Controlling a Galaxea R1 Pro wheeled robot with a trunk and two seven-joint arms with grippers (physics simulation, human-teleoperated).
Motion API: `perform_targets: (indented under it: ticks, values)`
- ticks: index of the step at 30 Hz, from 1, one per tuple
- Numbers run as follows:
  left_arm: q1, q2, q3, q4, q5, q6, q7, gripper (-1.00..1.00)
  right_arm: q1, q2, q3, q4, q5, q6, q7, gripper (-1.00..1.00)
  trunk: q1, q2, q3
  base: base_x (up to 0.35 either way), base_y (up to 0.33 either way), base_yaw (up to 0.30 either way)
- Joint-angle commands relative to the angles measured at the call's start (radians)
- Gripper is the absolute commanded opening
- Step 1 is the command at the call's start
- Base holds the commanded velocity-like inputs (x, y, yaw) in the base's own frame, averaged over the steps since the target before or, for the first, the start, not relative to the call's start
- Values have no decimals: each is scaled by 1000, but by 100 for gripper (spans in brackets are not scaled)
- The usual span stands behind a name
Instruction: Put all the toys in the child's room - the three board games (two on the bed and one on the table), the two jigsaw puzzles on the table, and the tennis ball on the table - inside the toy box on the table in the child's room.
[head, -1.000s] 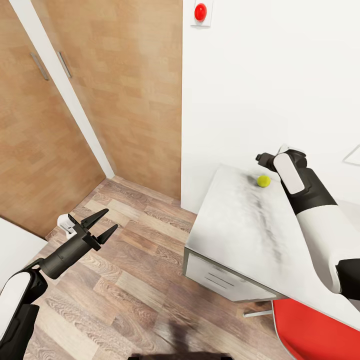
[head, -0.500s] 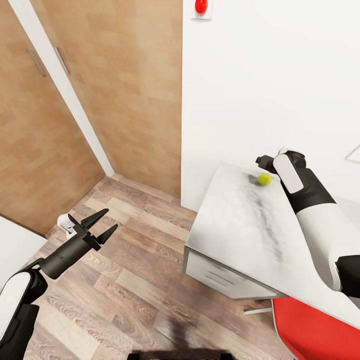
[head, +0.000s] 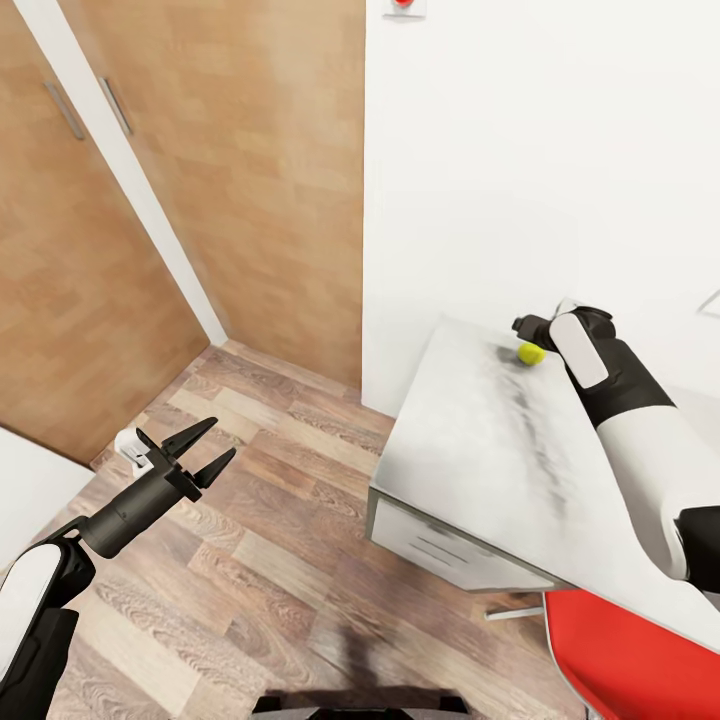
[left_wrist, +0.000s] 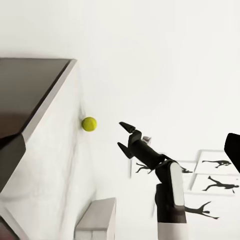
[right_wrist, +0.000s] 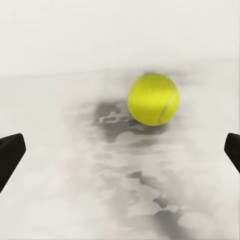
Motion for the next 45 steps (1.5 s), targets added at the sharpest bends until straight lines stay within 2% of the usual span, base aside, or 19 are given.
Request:
perform_targets:
  ticks: [1,11,18,28,45]
  values:
    - [-1,0,1,0,-4,4,-5,100,-3,-2,5,5,-6,1,-6,100,0,-2,-3,0,0,0]
    - [-1,0,1,0,-4,4,-5,100,-20,-5,5,23,6,1,20,100,0,-2,-19,0,0,0]
    - [-2,0,-15,0,-6,4,-4,100,-30,-8,5,23,10,-1,33,100,0,-2,-31,77,0,0]
    - [-3,-3,-35,0,-45,2,-7,100,-34,-11,5,12,19,-6,39,100,0,-2,-40,128,0,0]
    - [-3,-4,-39,1,-57,1,-7,100,-34,-40,4,8,22,-8,37,100,0,-2,-48,17,0,0]
